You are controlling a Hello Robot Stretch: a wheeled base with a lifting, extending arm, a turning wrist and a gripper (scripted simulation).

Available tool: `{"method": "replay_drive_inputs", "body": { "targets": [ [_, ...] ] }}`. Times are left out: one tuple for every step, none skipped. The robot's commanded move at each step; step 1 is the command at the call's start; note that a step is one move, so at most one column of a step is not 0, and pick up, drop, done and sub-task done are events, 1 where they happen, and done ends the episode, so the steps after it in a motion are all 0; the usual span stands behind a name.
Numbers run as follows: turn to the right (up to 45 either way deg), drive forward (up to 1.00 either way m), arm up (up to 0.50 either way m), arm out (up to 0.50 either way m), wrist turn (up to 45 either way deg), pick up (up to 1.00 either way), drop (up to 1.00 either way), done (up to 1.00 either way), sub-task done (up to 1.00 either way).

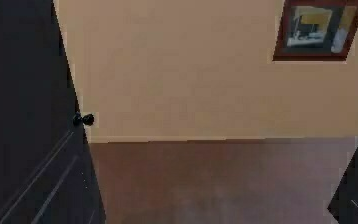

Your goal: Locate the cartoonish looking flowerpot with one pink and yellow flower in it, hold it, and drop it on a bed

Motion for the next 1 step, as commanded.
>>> {"method": "replay_drive_inputs", "body": {
  "targets": [
    [0.0,1.0,0.0,0.0,0.0,0.0,0.0,0.0,0.0]
  ]
}}
